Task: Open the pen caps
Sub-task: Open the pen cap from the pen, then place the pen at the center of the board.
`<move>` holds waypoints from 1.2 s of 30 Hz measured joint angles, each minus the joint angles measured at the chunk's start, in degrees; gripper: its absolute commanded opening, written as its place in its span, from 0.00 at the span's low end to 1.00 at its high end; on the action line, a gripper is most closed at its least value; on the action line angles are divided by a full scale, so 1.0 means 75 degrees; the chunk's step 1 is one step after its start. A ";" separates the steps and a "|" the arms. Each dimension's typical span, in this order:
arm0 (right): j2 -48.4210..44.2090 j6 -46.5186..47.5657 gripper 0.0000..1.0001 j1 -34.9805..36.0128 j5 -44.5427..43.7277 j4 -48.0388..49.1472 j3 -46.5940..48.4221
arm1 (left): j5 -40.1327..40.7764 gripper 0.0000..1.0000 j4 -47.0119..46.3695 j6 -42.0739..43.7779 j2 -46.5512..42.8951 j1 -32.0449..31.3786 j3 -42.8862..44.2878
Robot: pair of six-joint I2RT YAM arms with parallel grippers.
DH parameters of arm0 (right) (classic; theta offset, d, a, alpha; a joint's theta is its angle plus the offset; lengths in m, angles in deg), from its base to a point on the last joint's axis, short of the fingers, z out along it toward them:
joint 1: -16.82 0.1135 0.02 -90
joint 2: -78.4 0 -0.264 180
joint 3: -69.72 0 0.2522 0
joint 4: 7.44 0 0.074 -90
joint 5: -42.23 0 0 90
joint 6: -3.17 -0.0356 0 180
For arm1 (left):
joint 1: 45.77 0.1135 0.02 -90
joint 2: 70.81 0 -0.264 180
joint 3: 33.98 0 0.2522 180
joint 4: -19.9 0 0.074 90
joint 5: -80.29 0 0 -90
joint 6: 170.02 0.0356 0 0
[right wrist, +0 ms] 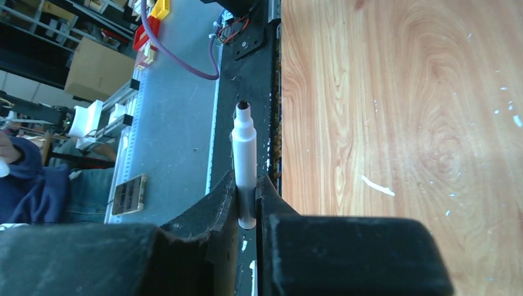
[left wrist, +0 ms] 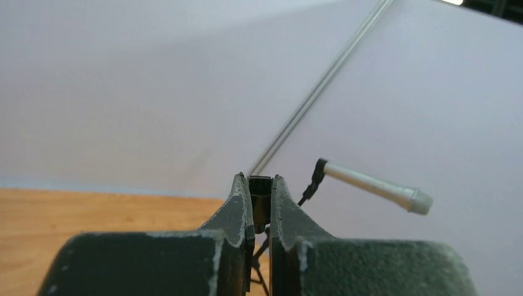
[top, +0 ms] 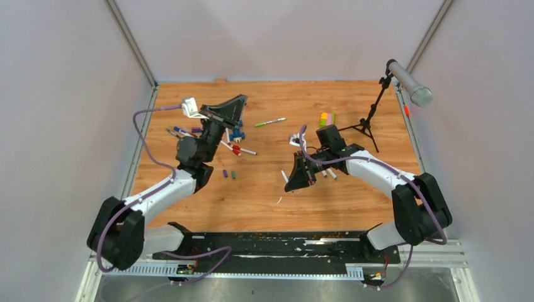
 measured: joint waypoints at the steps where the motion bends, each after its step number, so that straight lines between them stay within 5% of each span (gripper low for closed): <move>1: 0.0041 0.0029 0.00 0.0038 0.0012 -0.0085 -0.0003 | 0.0219 0.00 -0.0096 0.0181 -0.0271 0.0015 -0.0023; 8: 0.0131 0.1198 0.00 0.0041 -0.0600 -0.1498 0.0481 | 0.0755 0.00 0.0178 0.0825 -0.1716 0.0038 -0.0746; 21: 0.0146 0.2734 0.00 -0.0189 -0.3934 -0.2460 0.0944 | 0.0953 0.00 0.4768 0.0443 -0.4395 0.0055 -0.1746; 36: 0.0647 0.2428 0.00 -0.1848 -0.6747 -0.2194 0.1020 | 0.0487 0.00 0.6519 -0.0726 -0.3669 0.0055 -0.2757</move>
